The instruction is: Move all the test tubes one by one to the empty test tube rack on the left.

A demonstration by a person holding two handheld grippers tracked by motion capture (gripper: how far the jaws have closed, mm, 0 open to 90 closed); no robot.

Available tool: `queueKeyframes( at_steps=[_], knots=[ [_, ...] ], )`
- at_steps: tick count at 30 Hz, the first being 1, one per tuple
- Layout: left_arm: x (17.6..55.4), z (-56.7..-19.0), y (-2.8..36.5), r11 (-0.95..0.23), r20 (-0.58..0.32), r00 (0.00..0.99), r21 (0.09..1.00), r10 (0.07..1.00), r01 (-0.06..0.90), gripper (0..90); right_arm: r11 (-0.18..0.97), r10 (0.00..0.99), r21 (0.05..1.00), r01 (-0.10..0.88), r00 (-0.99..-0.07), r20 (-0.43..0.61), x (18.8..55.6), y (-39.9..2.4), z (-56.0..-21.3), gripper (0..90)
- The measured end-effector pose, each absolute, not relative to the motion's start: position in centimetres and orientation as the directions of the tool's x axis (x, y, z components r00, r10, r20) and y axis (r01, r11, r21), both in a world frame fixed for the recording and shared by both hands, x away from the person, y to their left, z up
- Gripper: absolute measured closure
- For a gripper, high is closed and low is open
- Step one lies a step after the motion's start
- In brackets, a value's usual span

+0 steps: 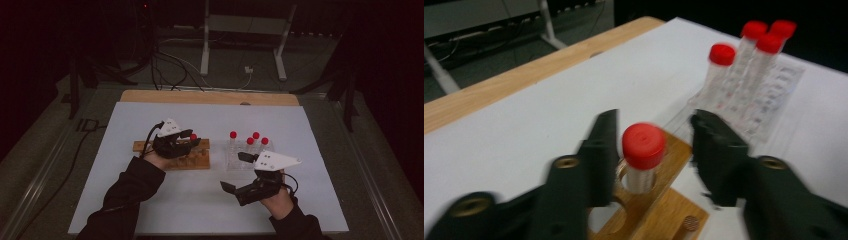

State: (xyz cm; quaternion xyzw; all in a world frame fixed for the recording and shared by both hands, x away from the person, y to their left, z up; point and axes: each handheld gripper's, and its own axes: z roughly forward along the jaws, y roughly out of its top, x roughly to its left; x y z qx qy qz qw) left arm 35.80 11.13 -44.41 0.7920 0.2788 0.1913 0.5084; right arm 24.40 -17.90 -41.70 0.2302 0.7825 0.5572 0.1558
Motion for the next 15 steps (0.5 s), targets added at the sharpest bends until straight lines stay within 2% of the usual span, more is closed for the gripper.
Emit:
queueKeyframes(
  at_steps=[1,4,6,12,15],
  knots=[
    [35.6,-44.2,11.3,-0.322,0.018,0.775,0.916,0.631,0.241,40.6,0.262,0.542,0.947,0.187,-0.840,0.016,24.7,-18.4,-41.3,0.0],
    [34.8,-43.1,11.7,-0.293,0.005,0.796,0.931,0.605,0.217,27.6,0.233,0.548,0.952,0.197,-0.836,0.039,25.4,-19.3,-41.0,0.0],
    [34.5,-42.9,11.8,-0.292,0.006,0.803,0.933,0.596,0.210,24.4,0.224,0.548,0.953,0.203,-0.835,0.049,25.7,-19.7,-40.9,0.0],
    [32.5,-42.1,12.7,-0.282,-0.024,0.851,0.938,0.525,0.201,2.8,0.215,0.610,0.954,0.206,-0.791,0.033,27.1,-22.0,-40.4,0.0],
    [31.4,-42.3,13.1,-0.297,-0.018,0.863,0.935,0.505,0.193,2.6,0.223,0.626,0.953,0.207,-0.779,0.023,27.4,-22.5,-40.4,0.0]
  ],
)
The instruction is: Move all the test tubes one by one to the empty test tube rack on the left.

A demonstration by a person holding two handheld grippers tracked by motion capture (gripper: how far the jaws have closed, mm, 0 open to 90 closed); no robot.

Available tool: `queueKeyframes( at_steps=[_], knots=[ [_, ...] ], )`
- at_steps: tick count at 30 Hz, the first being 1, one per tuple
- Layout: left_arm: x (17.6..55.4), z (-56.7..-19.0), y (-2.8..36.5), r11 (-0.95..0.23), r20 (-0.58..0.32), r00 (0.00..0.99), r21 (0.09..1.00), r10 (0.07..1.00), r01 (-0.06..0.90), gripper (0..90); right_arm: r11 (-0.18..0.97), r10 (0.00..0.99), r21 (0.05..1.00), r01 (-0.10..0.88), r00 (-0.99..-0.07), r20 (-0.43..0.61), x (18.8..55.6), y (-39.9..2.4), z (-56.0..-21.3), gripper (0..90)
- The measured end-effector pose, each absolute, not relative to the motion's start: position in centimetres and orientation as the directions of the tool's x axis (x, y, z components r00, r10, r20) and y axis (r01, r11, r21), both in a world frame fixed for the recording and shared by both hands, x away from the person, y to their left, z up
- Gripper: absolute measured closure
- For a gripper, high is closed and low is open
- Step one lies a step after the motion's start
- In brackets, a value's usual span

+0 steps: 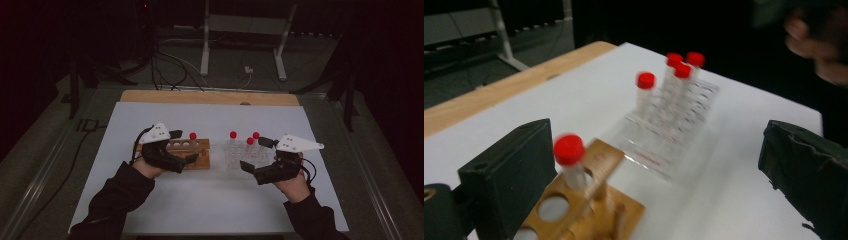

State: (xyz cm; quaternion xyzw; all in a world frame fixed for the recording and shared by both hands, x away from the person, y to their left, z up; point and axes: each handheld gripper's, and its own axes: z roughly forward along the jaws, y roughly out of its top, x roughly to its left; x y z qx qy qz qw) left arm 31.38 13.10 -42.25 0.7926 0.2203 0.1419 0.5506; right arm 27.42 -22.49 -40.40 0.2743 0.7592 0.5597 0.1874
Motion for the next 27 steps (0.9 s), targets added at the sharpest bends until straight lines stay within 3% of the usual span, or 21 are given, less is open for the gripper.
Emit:
queueKeyframes(
  at_steps=[17,27],
  knots=[
    [26.6,-44.9,15.2,-0.319,-0.023,0.878,0.927,0.478,0.198,2.5,0.248,0.778,0.920,0.304,-0.628,-0.003,30.4,-27.1,-44.0,6.5],
    [25.8,-45.9,15.3,-0.336,-0.029,0.885,0.919,0.465,0.207,2.5,0.249,0.812,0.896,0.368,-0.583,0.014,32.2,-28.0,-46.7,25.7]
  ],
)
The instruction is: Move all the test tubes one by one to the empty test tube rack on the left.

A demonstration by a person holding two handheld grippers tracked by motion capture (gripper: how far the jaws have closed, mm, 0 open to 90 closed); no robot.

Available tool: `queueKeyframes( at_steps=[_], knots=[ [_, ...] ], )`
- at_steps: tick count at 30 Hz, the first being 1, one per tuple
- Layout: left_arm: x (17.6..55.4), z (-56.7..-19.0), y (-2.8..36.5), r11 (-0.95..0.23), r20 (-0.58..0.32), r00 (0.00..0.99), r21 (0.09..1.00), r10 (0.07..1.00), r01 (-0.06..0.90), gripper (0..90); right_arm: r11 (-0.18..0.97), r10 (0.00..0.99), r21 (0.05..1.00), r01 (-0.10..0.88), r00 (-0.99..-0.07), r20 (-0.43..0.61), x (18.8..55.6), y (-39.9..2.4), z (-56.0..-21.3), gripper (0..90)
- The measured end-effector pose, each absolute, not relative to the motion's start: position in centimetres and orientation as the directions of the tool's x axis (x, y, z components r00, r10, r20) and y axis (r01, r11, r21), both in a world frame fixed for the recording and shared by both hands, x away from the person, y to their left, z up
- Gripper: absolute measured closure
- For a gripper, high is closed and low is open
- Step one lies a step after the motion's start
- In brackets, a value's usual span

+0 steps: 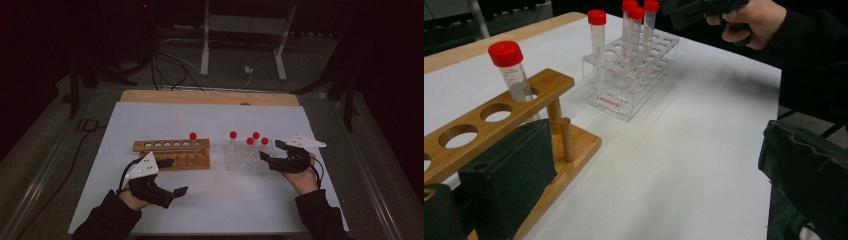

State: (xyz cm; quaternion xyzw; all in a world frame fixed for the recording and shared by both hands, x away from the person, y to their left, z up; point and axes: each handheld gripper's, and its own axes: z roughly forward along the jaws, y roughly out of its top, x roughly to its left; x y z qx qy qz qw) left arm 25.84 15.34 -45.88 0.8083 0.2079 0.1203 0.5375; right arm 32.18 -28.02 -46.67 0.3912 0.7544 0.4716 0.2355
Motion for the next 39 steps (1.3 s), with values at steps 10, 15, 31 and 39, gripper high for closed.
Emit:
queueKeyframes(
  at_steps=[10,15,31,39],
  knots=[
    [25.9,-46.4,15.4,-0.343,-0.035,0.881,0.913,0.471,0.220,2.5,0.280,0.828,0.872,0.403,-0.561,-0.006,33.4,-27.1,-47.7,48.3],
    [26.0,-46.2,15.6,-0.338,-0.034,0.879,0.916,0.475,0.218,2.6,0.299,0.828,0.863,0.408,-0.560,-0.022,33.9,-26.9,-48.0,58.5],
    [26.1,-46.3,15.7,-0.345,-0.034,0.879,0.912,0.475,0.221,2.5,0.328,0.837,0.857,0.398,-0.544,-0.067,34.0,-26.3,-48.1,75.0],
    [26.1,-46.3,15.7,-0.349,-0.035,0.882,0.910,0.470,0.222,2.5,0.324,0.833,0.867,0.379,-0.548,-0.073,33.6,-26.5,-47.0,75.1]
  ],
)
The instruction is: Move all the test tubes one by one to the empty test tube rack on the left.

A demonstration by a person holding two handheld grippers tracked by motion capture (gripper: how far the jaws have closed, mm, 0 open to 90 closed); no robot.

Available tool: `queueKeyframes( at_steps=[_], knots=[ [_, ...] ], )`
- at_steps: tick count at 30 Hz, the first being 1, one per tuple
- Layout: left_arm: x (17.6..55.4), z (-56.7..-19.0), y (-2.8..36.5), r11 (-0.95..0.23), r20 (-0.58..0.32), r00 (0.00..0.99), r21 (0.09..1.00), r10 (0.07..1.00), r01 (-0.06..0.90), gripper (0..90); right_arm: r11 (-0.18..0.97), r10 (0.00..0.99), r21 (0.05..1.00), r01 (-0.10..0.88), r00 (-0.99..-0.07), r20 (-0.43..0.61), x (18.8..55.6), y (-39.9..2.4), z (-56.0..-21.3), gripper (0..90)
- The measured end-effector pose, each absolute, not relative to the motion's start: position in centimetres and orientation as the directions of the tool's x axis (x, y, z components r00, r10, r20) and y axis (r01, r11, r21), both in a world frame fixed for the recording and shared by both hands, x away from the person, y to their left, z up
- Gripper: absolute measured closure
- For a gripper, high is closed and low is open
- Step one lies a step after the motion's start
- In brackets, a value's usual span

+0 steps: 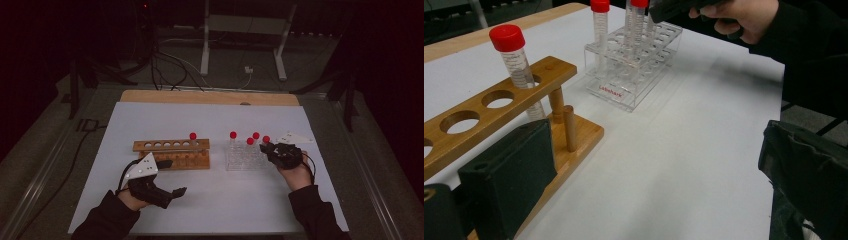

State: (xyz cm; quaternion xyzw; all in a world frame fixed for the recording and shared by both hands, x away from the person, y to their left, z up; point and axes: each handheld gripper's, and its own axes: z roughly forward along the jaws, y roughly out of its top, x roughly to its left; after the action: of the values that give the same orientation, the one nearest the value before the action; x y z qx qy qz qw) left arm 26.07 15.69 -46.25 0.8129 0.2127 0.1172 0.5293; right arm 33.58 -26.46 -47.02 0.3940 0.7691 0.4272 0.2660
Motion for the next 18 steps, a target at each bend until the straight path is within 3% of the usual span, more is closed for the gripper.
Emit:
queueKeyframes(
  at_steps=[18],
  knots=[
    [26.0,-46.0,15.6,-0.354,-0.034,0.887,0.909,0.460,0.219,2.6,0.312,0.815,0.898,0.309,-0.574,-0.086,31.2,-26.8,-42.2,75.1]
  ],
)
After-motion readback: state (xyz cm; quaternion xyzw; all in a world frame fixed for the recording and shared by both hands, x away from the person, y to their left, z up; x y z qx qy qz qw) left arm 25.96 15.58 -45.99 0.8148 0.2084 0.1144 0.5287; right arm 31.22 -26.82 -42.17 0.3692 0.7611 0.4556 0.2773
